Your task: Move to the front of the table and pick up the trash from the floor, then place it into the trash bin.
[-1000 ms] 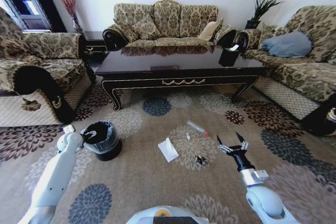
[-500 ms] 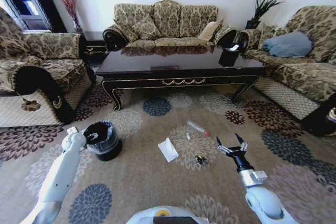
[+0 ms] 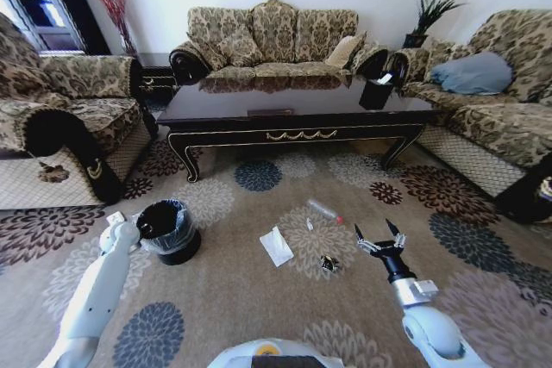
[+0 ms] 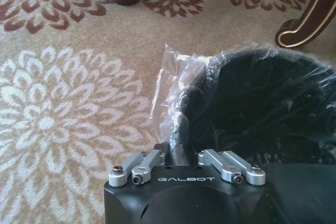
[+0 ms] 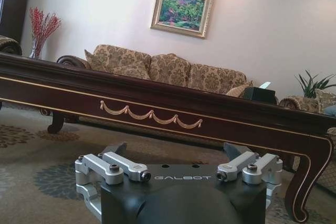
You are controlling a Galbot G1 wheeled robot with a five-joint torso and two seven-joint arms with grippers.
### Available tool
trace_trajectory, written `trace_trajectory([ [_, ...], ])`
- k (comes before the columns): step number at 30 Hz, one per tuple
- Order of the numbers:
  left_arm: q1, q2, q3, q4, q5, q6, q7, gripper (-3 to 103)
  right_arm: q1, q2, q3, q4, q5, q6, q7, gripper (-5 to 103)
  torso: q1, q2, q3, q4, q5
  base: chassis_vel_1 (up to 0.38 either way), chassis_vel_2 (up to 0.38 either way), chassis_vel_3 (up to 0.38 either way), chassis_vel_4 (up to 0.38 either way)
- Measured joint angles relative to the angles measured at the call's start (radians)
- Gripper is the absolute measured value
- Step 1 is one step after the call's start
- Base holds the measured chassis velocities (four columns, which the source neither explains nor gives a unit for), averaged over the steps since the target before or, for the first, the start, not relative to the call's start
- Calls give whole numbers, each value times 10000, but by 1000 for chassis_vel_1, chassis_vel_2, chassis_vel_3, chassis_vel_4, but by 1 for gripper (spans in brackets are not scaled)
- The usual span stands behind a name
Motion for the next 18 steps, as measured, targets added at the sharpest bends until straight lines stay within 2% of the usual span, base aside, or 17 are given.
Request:
trace_trajectory([
  [2,109,18,-55,-89,-5,7,14,23,16,0,-19,-16,-17,9,-4,100,0,-1,1,0,-2,0,0,0,0],
  [6,526,89,-384,-470,-11,76,9,3,96,2,-147,-56,-63,33,-9,100,2,-3,3,2,-6,0,0,0,0],
  [12,925,254,-855,-980,-111,97,55,1,234,-35,-267,-112,-81,33,9,100,4,-4,4,1,-8,0,0,0,0],
  [16,1387,494,-1397,-1665,-197,96,99,1,412,-90,-345,-241,-114,-41,174,100,3,-4,2,1,2,0,0,0,0],
  [18,1960,665,-1875,-2424,-260,87,144,0,517,-188,-478,-340,139,-322,405,100,3,-3,1,3,5,0,0,0,0],
])
